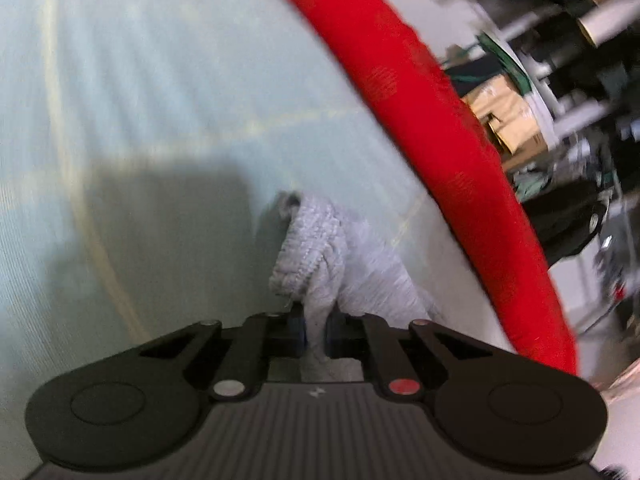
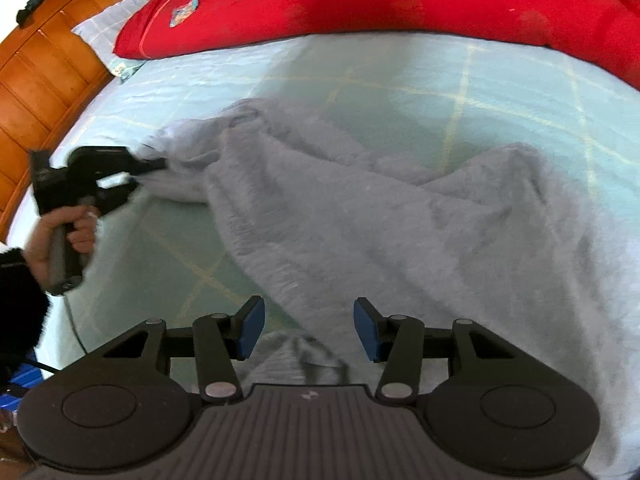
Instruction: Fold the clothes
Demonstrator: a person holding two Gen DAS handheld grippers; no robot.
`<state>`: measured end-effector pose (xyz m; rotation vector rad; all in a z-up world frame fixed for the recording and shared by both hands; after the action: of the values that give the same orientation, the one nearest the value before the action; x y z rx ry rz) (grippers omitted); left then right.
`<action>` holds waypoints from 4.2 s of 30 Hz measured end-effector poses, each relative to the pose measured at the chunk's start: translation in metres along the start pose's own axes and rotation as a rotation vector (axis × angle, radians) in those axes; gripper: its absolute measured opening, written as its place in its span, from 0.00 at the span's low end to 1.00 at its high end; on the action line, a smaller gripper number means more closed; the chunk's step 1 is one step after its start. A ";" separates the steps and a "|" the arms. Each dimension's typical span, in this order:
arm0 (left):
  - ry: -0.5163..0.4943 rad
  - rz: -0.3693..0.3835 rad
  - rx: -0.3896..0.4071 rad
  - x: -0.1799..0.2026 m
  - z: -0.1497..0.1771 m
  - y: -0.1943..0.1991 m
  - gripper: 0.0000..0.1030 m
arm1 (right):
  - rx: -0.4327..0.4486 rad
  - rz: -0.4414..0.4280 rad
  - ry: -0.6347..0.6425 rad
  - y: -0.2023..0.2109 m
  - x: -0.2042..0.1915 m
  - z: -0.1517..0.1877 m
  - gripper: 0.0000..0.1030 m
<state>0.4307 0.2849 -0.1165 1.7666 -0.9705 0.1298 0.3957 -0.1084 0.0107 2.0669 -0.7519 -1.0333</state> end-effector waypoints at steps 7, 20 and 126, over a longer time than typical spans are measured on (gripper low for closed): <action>-0.217 -0.112 0.022 0.010 -0.035 0.017 0.06 | 0.015 0.051 0.031 0.006 0.020 -0.025 0.53; -0.215 -0.133 -0.099 -0.024 -0.006 0.002 0.08 | -0.141 0.012 0.506 -0.096 -0.012 -0.152 0.51; -0.760 0.161 -0.258 0.215 0.138 0.023 0.31 | -0.077 0.116 0.279 0.052 0.104 -0.084 0.55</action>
<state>0.5094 0.0510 -0.0479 1.5018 -1.5866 -0.5827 0.5099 -0.1885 0.0439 2.0205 -0.6689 -0.6815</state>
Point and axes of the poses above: each gripper's, at about its wrist camera, not at the fingertips, and y roughly against the way its jaws point, x to its right, z to its underside, the point moved 6 cm from there along -y, roughly the way its jaws point, and after that the axes turned 9 degrees about -z, right-handed, at the moved point
